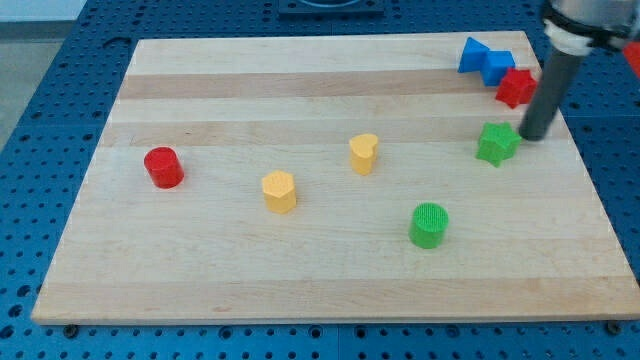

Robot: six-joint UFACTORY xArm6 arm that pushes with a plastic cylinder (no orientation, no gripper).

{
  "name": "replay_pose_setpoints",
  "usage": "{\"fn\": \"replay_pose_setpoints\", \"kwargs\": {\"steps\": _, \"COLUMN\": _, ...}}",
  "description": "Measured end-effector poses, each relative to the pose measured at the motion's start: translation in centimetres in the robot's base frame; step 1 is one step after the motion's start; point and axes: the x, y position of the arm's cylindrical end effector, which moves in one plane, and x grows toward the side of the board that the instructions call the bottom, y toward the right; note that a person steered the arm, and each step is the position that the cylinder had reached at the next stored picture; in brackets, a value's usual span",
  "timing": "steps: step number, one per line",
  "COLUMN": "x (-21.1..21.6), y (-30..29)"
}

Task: Place the green star towards the bottom of the red star

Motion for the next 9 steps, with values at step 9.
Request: {"fn": "replay_pose_setpoints", "kwargs": {"steps": 9, "x": -2.0, "y": -6.1}}
